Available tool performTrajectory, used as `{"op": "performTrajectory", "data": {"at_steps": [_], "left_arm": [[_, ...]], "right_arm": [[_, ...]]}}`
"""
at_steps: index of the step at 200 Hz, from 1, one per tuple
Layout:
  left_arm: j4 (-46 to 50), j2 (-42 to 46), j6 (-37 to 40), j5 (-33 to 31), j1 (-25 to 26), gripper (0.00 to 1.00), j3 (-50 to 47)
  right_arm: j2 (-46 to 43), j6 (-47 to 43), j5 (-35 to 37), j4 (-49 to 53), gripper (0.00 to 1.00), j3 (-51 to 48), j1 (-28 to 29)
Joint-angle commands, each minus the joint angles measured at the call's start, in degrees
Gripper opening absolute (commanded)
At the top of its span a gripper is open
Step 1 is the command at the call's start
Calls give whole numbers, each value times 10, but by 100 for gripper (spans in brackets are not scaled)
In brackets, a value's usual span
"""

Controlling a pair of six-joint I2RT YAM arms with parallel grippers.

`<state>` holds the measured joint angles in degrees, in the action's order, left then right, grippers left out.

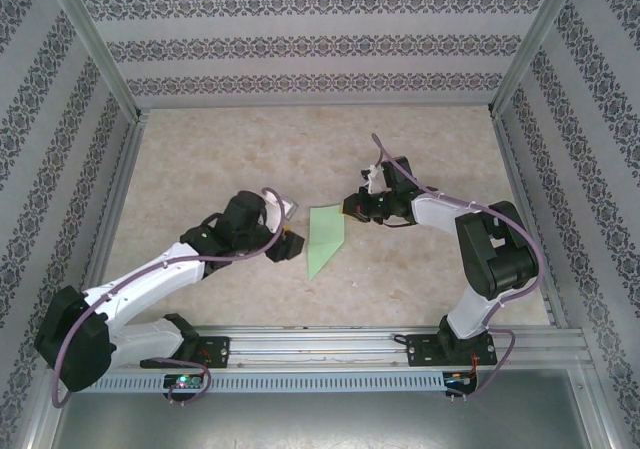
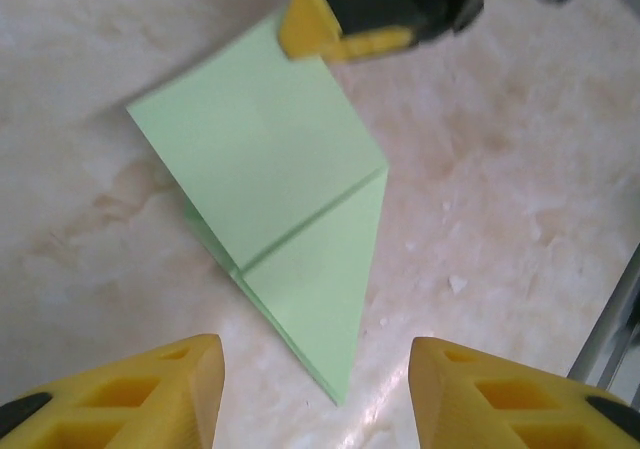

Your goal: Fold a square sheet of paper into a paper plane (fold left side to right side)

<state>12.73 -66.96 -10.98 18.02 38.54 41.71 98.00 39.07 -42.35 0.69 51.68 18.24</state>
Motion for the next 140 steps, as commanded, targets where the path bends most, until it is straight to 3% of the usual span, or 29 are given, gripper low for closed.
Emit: {"op": "performTrajectory", "data": {"at_steps": [1, 54, 140], "left_arm": [[60, -26, 21, -86, 49, 52, 22], [65, -133, 28, -142, 140, 54, 87], [98, -288, 57, -196, 184, 57, 191]], "right_arm": [[7, 42, 10, 23, 0, 16, -10], [10, 57, 19, 28, 0, 16, -14], [14, 59, 30, 32, 0, 18, -14]]}}
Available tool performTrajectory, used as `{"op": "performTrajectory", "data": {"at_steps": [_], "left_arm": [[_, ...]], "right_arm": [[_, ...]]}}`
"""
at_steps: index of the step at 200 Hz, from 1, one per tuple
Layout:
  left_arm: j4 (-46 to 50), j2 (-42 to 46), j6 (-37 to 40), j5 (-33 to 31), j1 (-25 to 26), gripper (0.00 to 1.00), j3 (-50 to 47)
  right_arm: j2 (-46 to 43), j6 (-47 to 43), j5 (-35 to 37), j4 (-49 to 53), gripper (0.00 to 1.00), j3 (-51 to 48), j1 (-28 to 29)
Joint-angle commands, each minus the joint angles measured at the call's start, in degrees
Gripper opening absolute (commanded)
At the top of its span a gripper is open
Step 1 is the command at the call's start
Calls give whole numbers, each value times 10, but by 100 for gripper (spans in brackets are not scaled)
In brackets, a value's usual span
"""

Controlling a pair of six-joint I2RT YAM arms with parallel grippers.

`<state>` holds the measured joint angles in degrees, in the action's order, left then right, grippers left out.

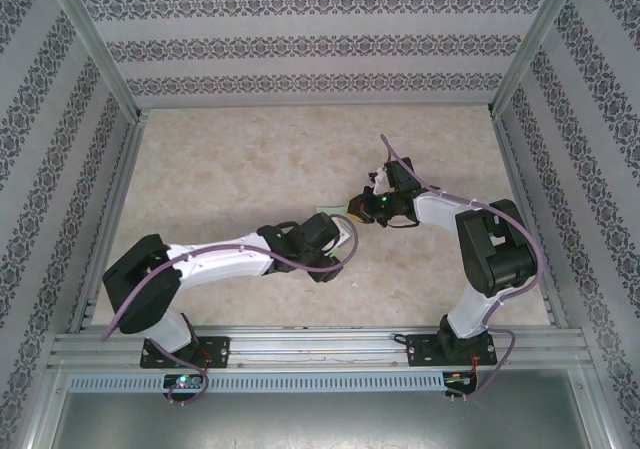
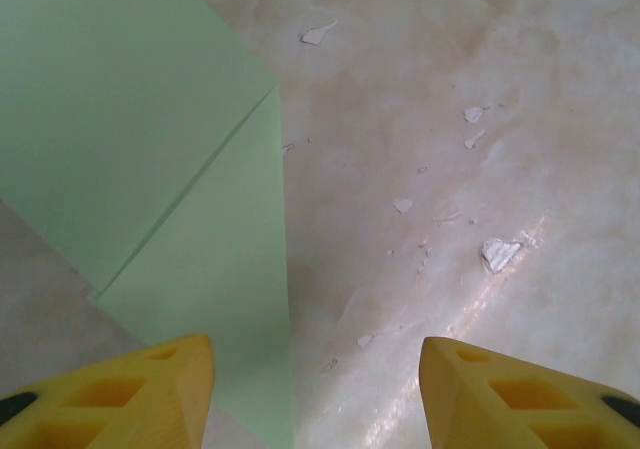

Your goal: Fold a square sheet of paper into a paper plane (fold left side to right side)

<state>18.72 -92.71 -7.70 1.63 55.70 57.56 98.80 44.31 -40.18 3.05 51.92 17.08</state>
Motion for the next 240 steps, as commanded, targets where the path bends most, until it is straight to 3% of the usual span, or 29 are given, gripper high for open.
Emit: {"op": "performTrajectory", "data": {"at_steps": [1, 58, 142, 201, 240], "left_arm": [[39, -32, 25, -34, 13, 57, 34], [82, -110, 41, -81, 21, 58, 90], [87, -143, 42, -116, 21, 57, 103], [82, -146, 39, -129, 21, 49, 94], [78, -146, 36, -131, 21, 36, 88]], "right_arm": [[6, 7, 8, 8, 0, 15, -2], [12, 6, 10, 8, 0, 13, -2], [20, 6, 10, 4, 0, 11, -2], [23, 4, 12, 2, 0, 8, -2], [27, 3, 11, 2, 0, 7, -2]]}}
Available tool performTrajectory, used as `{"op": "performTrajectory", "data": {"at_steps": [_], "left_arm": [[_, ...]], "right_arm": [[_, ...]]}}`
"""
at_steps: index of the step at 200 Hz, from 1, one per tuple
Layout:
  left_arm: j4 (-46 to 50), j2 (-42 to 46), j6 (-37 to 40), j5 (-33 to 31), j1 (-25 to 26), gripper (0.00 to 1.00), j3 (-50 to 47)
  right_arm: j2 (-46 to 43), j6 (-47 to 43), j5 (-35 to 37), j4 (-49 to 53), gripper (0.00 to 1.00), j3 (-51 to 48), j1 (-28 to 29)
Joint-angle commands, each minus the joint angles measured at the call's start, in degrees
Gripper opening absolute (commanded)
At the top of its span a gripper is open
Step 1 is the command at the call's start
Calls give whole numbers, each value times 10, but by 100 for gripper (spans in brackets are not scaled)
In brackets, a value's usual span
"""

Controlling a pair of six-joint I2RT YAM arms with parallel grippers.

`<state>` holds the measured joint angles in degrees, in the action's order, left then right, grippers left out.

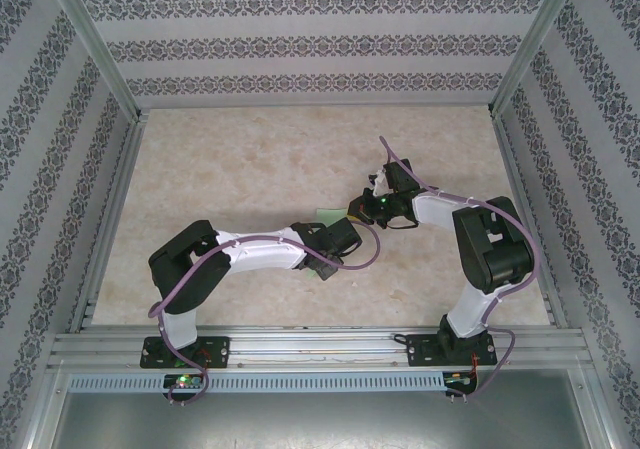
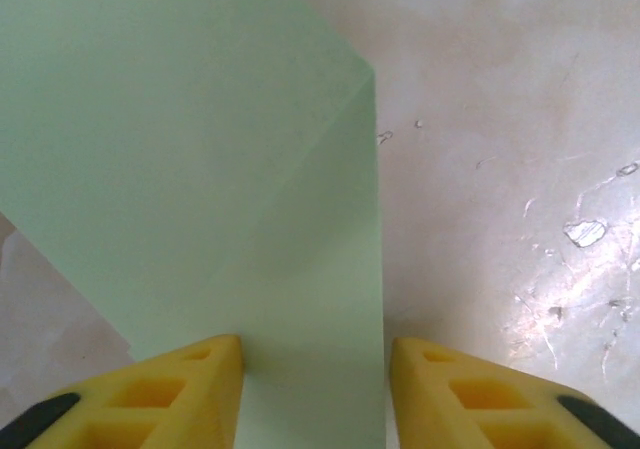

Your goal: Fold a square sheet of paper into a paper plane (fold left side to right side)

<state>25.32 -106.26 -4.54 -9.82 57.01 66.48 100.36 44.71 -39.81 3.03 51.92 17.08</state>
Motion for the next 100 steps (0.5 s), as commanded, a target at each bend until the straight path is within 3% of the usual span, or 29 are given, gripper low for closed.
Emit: {"op": "performTrajectory", "data": {"at_steps": [1, 61, 100], "left_arm": [[12, -10, 4, -16, 7, 36, -2], [10, -4, 4, -20, 7, 20, -4], [8, -2, -5, -8, 6, 9, -3]], "right_arm": [[11, -1, 8, 2, 0, 7, -2], [9, -10, 10, 4, 0, 8, -7], [-23, -33, 29, 17, 20, 3, -26]]}}
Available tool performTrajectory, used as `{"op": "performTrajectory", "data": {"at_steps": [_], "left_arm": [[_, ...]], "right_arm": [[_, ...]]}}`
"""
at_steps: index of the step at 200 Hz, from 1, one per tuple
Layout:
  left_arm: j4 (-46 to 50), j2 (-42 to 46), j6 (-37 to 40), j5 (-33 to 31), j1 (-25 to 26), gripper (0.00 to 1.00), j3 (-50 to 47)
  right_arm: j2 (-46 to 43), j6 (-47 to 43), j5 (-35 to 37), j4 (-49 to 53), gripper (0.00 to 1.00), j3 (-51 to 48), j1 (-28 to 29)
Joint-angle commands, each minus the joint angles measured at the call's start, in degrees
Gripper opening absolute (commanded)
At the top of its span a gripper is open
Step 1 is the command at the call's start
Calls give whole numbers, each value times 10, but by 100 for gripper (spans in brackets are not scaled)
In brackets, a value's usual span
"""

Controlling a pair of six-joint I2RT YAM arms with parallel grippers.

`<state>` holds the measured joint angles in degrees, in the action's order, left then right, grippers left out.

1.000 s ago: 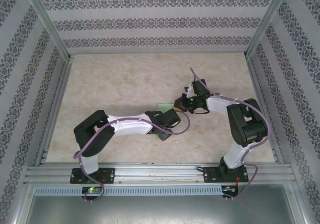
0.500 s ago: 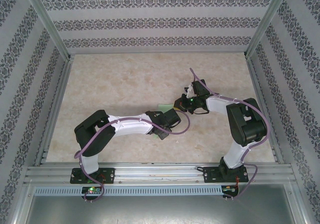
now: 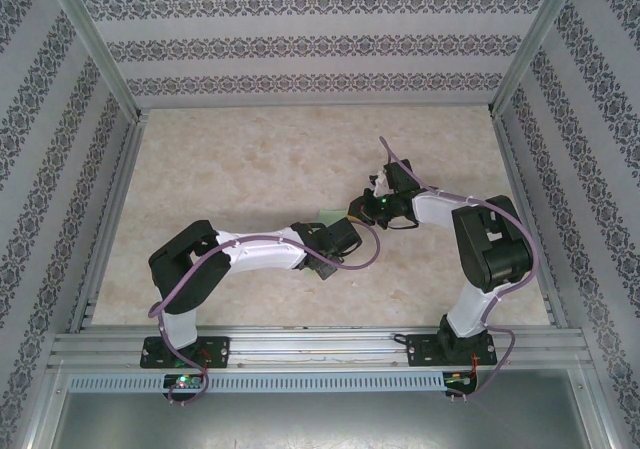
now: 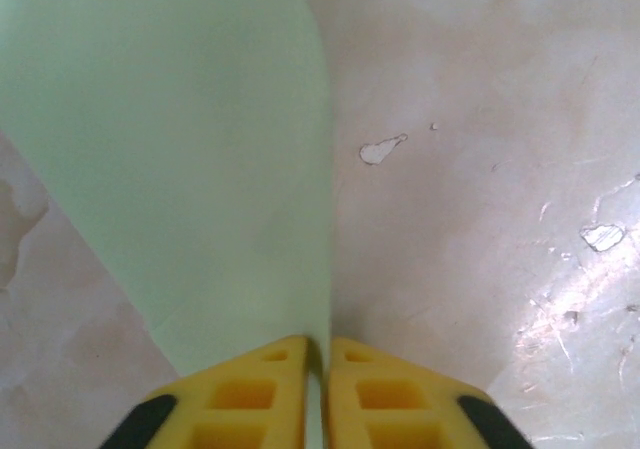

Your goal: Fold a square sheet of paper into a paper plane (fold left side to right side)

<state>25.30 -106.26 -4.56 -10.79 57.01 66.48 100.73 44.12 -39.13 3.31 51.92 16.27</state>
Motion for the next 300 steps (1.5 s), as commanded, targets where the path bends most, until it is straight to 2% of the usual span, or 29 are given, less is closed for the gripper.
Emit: {"op": "performTrajectory", "data": {"at_steps": [1, 36, 60, 119, 141, 174, 215, 300], "left_arm": [[8, -1, -5, 2, 6, 9, -3], [3, 5, -17, 39, -4, 2, -2], [-6, 13, -38, 107, -24, 0, -1], [-39, 14, -121, 307, -94, 0, 4], [-103, 18, -177, 382, -122, 0, -20], [-224, 18, -275, 463, -157, 0, -66], [-370, 14, -381, 511, -190, 0, -128], [-607, -21, -511, 549, -217, 0, -208]], "right_arm": [[-28, -28, 23, 15, 20, 2, -19], [-114, -67, 86, 49, 37, -34, -65], [-173, -97, 109, 71, 42, -64, -93], [-226, -131, 85, 51, 46, -119, -105], [-225, -135, 73, 38, 47, -128, -100], [-210, -139, 56, 19, 47, -133, -85], [-195, -123, 61, -15, 48, -138, -58], [-153, -76, 73, -92, 48, -143, -6]]}}
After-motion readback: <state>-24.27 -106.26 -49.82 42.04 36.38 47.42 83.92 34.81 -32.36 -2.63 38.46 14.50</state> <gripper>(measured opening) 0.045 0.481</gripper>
